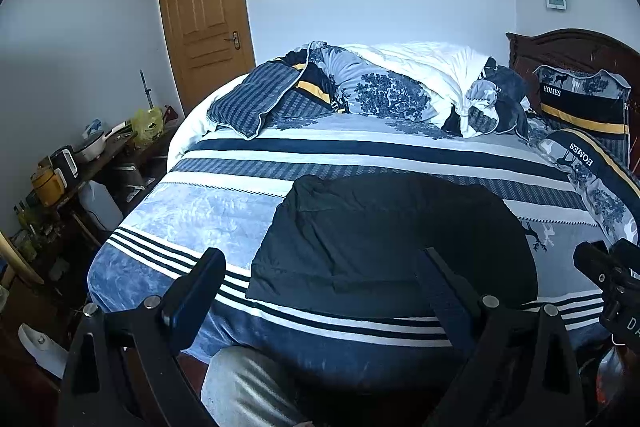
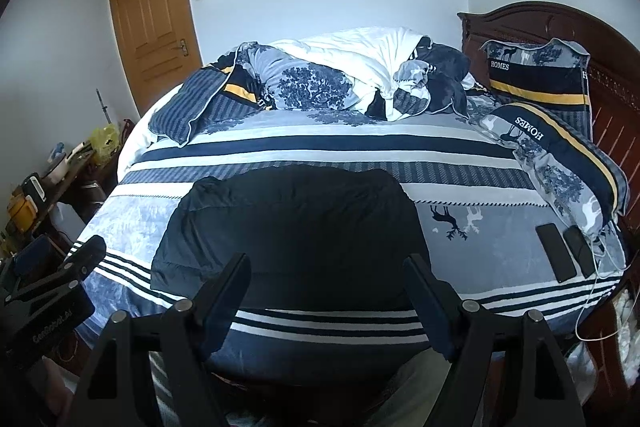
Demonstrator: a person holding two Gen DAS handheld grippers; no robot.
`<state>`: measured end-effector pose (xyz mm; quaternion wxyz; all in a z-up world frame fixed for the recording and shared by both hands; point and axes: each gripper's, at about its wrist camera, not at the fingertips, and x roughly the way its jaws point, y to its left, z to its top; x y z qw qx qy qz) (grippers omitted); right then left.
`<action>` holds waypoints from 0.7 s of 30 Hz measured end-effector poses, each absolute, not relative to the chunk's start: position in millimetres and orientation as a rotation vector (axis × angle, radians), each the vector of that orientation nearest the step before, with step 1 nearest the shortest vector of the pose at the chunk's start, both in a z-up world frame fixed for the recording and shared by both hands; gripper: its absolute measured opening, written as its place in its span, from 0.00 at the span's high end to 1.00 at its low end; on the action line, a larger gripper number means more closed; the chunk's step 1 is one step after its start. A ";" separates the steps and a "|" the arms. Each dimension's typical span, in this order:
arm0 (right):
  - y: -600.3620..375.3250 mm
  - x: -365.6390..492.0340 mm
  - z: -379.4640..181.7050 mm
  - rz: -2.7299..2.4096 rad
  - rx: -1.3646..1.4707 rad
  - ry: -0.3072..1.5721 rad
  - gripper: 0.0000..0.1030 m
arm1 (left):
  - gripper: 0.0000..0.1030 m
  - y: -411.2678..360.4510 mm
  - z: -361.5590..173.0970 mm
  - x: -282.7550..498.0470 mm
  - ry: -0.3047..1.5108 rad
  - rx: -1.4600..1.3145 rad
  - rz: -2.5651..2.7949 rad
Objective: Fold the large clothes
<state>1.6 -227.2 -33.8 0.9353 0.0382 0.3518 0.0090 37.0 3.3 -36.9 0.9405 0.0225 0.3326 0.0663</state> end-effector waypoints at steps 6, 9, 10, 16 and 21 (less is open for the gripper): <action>-228.2 4.1 -36.4 0.024 0.090 0.731 0.21 | 0.07 4.5 -36.8 35.4 0.669 0.047 0.140; -224.8 4.0 -36.7 0.027 0.079 0.731 0.21 | 0.07 4.1 -37.4 34.5 0.667 0.050 0.146; -223.9 3.3 -36.9 0.028 0.078 0.731 0.21 | 0.07 5.0 -37.6 34.6 0.667 0.047 0.144; -222.4 4.0 -37.6 0.029 0.076 0.734 0.21 | 0.07 9.0 -39.7 34.2 0.672 0.042 0.160; -222.3 4.0 -37.5 0.030 0.075 0.735 0.21 | 0.07 9.0 -42.0 37.0 0.684 0.048 0.160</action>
